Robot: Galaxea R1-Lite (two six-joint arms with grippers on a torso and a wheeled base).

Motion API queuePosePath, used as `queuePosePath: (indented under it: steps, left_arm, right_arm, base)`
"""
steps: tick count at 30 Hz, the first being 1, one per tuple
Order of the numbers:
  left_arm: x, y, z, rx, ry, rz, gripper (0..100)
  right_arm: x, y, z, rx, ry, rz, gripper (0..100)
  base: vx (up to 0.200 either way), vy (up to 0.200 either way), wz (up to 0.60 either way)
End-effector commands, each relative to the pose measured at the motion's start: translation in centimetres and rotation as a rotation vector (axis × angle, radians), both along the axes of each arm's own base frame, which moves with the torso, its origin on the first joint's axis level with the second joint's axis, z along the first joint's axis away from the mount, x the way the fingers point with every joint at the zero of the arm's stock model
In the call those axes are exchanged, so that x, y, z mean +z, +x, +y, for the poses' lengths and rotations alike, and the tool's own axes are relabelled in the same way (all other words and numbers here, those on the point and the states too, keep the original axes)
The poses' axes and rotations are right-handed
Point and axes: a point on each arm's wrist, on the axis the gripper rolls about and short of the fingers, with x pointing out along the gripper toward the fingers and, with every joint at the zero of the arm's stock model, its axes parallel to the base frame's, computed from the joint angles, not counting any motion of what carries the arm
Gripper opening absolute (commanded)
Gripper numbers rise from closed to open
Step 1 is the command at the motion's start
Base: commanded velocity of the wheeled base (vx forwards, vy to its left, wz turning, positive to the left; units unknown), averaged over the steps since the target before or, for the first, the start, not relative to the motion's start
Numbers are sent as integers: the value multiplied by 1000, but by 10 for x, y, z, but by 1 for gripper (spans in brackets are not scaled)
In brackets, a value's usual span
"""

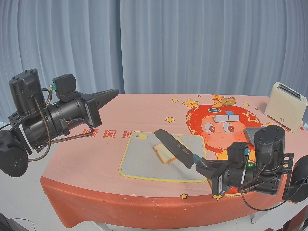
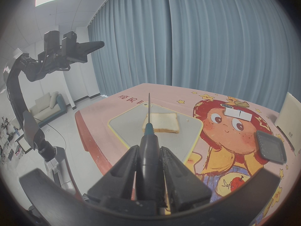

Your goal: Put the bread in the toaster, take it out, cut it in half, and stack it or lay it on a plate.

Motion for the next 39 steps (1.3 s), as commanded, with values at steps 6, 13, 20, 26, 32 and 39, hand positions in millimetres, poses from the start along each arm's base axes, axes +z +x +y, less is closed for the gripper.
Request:
queuePosePath:
  steps: [6, 13, 20, 26, 32, 39]
  left_arm:
    - [-31, 32, -16, -5, -6, -12, 0]
    - [-34, 43, -23, -11, -40, -76, 0]
    - [-38, 54, -32, -15, -65, -115, 0]
    - [-47, 61, -36, -20, -64, -123, 0]
    - [-43, 66, -43, -28, -79, -148, 0]
    - [-41, 73, -47, -29, -90, -163, 0]
  right_arm:
    - [4, 2, -2, -38, 2, -22, 0]
    - [1, 4, -1, -43, -7, -16, 0]
    - [1, 3, -1, -40, -7, -16, 0]
    - [0, 2, 0, -32, -10, -12, 0]
    - [-1, 1, 0, -30, -16, -7, 0]
    - [-1, 1, 1, -29, -15, -8, 0]
  base:
    - [0, 0, 0]
    - [0, 0, 0]
    - [0, 0, 0]
    - [0, 0, 0]
    - [0, 0, 0]
    - [0, 0, 0]
